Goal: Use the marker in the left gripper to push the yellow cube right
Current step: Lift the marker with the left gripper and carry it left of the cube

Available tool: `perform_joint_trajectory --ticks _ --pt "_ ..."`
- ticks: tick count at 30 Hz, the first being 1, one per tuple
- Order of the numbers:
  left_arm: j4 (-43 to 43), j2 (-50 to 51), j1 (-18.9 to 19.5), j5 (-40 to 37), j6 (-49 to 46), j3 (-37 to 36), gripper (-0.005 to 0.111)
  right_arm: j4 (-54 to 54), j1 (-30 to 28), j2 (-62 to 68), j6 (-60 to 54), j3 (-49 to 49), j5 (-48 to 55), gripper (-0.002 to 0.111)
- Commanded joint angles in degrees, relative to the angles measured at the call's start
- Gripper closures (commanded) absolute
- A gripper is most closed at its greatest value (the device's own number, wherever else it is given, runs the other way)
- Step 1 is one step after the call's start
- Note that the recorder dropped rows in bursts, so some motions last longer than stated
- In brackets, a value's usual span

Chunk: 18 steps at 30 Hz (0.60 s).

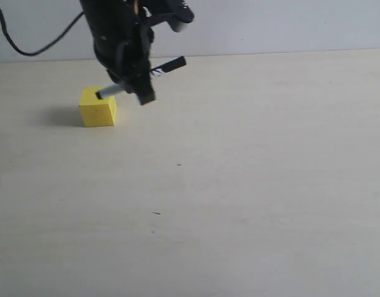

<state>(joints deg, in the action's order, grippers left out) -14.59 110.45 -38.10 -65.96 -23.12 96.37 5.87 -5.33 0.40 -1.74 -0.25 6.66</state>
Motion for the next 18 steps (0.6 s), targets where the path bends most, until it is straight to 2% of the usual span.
perform_joint_trajectory --ticks 1,5,8,11,16,18 --pt "1.7 -0.8 8.8 -2.8 -17.1 0.4 0.107 -0.1 -0.3 -0.4 -0.1 0.3 -0.3 0.108" --pt "8.6 -0.6 19.1 3.4 -26.7 0.4 0.107 -0.1 -0.3 -0.4 -0.1 0.3 -0.3 0.108" --pt "6.4 0.7 25.0 3.4 -32.8 0.4 0.107 -0.1 -0.3 -0.4 -0.1 0.3 -0.3 0.108" --pt "6.0 2.1 29.1 5.2 -38.1 0.4 0.107 -0.1 -0.3 -0.4 -0.1 0.3 -0.3 0.108" --pt "8.6 5.2 32.8 5.9 -53.9 0.4 0.107 -0.1 -0.3 -0.4 -0.1 0.3 -0.3 0.108" --pt "8.3 6.5 33.8 7.6 -56.4 0.4 0.107 -0.1 -0.3 -0.4 -0.1 0.3 -0.3 0.108"
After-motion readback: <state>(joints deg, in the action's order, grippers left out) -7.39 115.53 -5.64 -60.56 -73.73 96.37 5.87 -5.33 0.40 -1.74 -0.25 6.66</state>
